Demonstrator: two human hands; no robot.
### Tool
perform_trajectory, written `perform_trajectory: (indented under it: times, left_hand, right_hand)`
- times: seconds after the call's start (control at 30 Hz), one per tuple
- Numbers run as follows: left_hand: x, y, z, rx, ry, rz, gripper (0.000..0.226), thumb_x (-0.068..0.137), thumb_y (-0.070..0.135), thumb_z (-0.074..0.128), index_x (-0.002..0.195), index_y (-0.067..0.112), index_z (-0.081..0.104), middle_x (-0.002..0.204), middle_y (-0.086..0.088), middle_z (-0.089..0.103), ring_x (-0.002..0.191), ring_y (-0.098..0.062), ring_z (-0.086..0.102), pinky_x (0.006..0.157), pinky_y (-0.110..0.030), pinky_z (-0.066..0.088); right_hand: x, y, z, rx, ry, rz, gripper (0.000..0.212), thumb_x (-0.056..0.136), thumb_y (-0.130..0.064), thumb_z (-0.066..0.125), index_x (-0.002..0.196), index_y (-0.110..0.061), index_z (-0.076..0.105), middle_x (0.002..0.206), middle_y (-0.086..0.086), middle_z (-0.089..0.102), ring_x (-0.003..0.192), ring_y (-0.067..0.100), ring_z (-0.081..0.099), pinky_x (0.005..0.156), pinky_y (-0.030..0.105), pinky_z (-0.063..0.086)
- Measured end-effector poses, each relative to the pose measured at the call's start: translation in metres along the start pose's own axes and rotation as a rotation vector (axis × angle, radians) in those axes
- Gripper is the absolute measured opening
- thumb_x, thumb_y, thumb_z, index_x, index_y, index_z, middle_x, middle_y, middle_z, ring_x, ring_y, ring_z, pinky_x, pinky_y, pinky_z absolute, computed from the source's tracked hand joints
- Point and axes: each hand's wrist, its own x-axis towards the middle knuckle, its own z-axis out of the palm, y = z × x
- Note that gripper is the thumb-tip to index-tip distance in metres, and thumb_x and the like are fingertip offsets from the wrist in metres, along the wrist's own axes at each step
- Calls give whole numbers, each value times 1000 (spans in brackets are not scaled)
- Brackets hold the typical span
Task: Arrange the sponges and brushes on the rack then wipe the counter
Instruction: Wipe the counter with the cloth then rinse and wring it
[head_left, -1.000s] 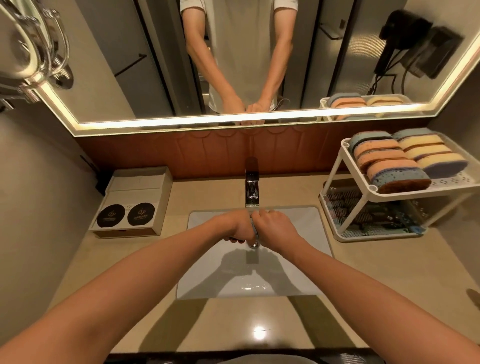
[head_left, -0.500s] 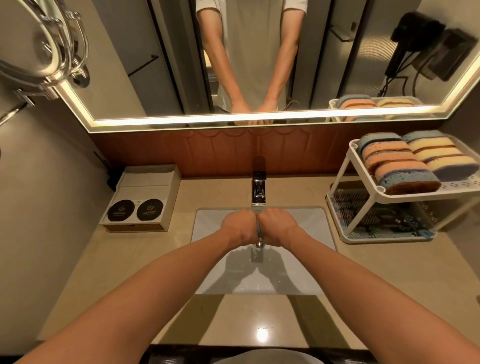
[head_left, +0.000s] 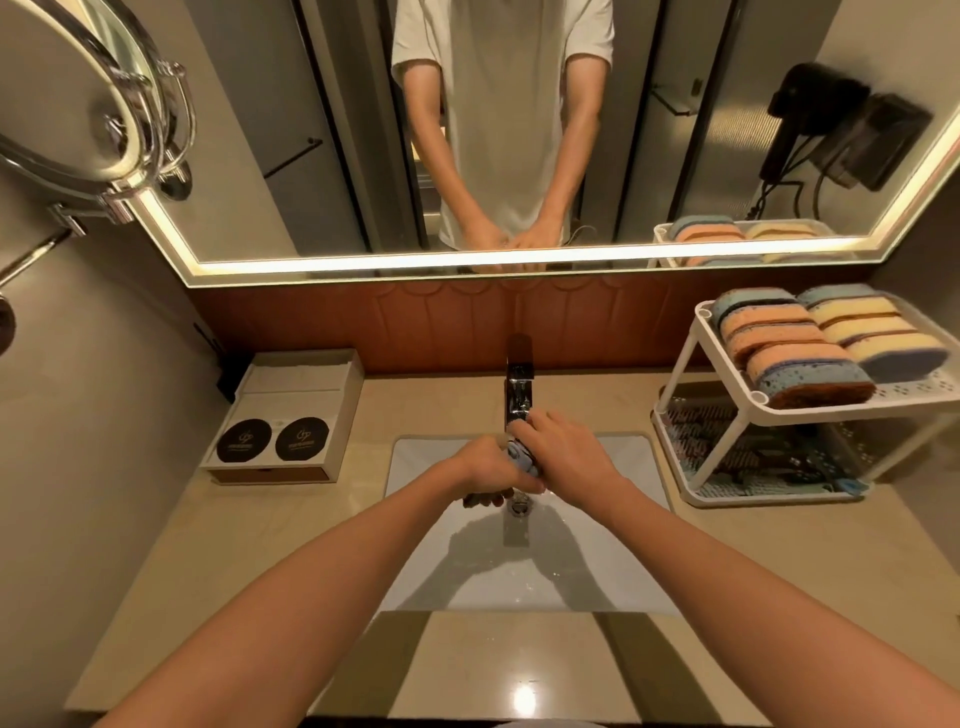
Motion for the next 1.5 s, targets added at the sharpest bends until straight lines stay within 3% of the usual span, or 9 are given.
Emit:
perform_trajectory:
  times: [0.13, 0.37, 0.5, 0.6, 0.8, 0.93, 1.07, 1.3, 1.5]
  left_hand:
    - [-1, -16, -5, -153, 73, 75, 26, 74, 36, 89, 80, 23, 68, 68, 5, 66, 59, -10, 61, 59, -26, 51]
    - [0, -26, 13, -371, 173, 231, 51, 92, 69, 46, 122, 32, 65, 115, 8, 73, 109, -11, 67, 102, -44, 52]
    - [-4, -21, 12, -163, 259, 177, 55, 96, 72, 27, 132, 41, 55, 129, 9, 60, 121, -18, 55, 111, -44, 38]
    - [-5, -18, 0, -250, 449, 44, 54, 99, 62, 33, 123, 20, 56, 119, 1, 48, 120, -25, 48, 110, -43, 35]
    - [-12, -15, -29, -418, 674, 205, 21, 103, 18, 42, 92, 23, 60, 88, 2, 65, 85, -22, 60, 73, -36, 46]
    - [-11, -12, -38, -326, 818, 184, 35, 92, 9, 39, 96, 34, 64, 102, 0, 67, 94, -24, 62, 85, -44, 54]
    - [-18, -9, -36, -99, 912, -106, 18, 100, 35, 50, 115, 29, 57, 122, -5, 48, 118, -30, 43, 103, -44, 32]
    - [-20, -7, -13, -1004, 401, -42, 48, 93, 30, 60, 128, 0, 49, 108, -20, 71, 68, -20, 69, 56, -28, 55]
    - [-30, 11, -15, -1121, 352, -119, 62, 69, 53, 74, 105, 26, 31, 120, -11, 53, 80, -22, 68, 62, -34, 58]
  right_hand:
    - [-5, 5, 1, 523, 90, 267, 96, 77, -6, 71, 155, -31, 21, 139, 2, 33, 126, 20, 32, 108, 37, 38]
    - [4, -15, -13, 1667, 3, 672, 35, 102, -24, 48, 137, -20, 48, 118, 10, 67, 100, 20, 68, 81, 35, 57]
    - [5, -19, -5, 1683, 61, 612, 44, 96, -33, 66, 135, -15, 53, 118, 5, 71, 103, 17, 71, 82, 34, 59]
    - [4, -20, -9, 1647, 99, 573, 39, 97, -31, 66, 131, -16, 56, 120, 5, 70, 106, 16, 70, 84, 31, 58]
    - [1, -16, -34, 1498, 85, 539, 25, 91, -26, 71, 112, -18, 60, 113, 11, 71, 99, 22, 70, 81, 36, 58]
    - [-1, -19, -49, 1190, 159, 475, 30, 90, -34, 71, 113, -22, 58, 102, -3, 69, 89, 12, 67, 76, 29, 55]
    - [4, -20, -54, 1311, 164, 527, 35, 92, -33, 71, 119, -12, 63, 102, 0, 72, 87, 14, 68, 76, 28, 57]
    - [25, -30, -61, 1663, 112, 667, 33, 104, -27, 51, 115, 2, 61, 87, 16, 71, 61, 19, 64, 53, 29, 53]
    - [34, -34, -57, 1662, 144, 782, 38, 107, -25, 41, 99, 5, 64, 84, 22, 71, 63, 22, 68, 58, 30, 57]
